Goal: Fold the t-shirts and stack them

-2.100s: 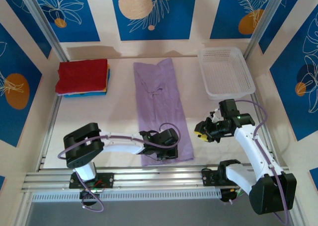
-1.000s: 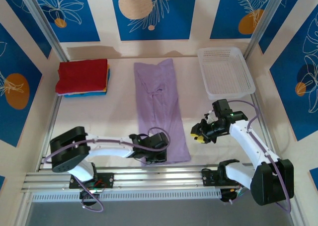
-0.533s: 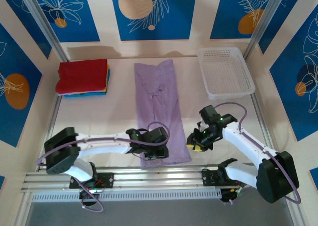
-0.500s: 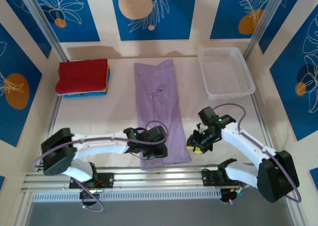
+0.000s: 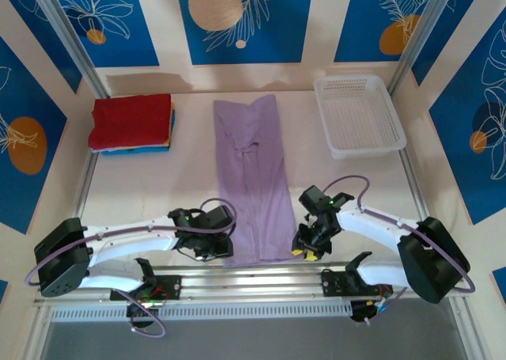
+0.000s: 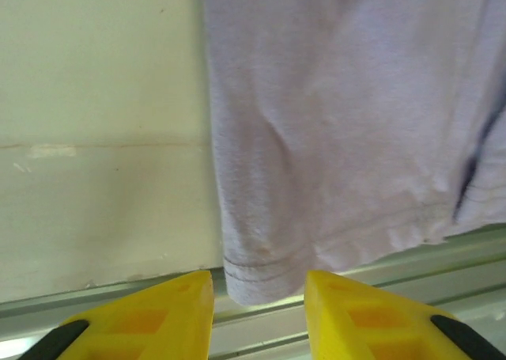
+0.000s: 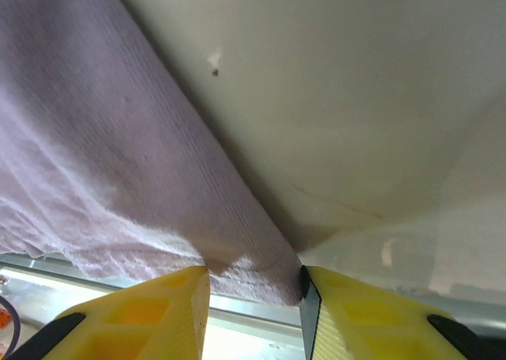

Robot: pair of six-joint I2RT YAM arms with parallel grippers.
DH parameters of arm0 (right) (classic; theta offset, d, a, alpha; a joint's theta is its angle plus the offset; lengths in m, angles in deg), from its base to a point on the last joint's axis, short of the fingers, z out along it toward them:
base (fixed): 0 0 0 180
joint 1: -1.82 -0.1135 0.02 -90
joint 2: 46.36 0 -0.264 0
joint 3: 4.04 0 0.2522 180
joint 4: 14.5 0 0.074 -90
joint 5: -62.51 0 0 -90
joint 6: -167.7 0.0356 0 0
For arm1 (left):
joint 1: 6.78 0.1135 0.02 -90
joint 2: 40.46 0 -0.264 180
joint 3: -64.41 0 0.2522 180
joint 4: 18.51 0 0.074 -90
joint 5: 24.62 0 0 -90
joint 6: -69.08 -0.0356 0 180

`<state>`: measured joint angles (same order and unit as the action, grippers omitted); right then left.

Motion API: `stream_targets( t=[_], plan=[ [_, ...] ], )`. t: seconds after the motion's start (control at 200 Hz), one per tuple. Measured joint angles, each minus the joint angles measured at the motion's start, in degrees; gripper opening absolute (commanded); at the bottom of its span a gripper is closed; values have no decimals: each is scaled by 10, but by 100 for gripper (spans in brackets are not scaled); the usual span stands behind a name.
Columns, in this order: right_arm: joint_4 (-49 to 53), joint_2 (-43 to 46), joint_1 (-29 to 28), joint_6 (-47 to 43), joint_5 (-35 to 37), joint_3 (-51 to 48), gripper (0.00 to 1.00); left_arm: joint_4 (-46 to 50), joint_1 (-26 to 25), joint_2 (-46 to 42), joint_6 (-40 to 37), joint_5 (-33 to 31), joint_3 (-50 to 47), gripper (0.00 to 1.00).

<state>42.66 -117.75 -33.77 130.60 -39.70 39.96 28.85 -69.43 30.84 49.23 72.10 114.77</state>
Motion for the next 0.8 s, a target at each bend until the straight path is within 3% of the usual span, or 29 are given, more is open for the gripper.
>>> stream_targets(
  t=[0.265, 0.565, 0.735, 0.8],
  plan=[
    [3, -35, -1, -14, 10, 18, 38, -29, 0, 57, 0, 10, -10, 35],
    [20, -21, -1, -35, 29, 24, 36, -30, -1, 61, 0, 14, -8, 30],
    [-7, -18, 9, -47, 17, 16, 26, -29, -1, 69, 7, 17, -8, 21],
    [-21, -18, 11, -49, 5, 9, 16, -28, 0, 70, 12, 18, -8, 15]
  ],
)
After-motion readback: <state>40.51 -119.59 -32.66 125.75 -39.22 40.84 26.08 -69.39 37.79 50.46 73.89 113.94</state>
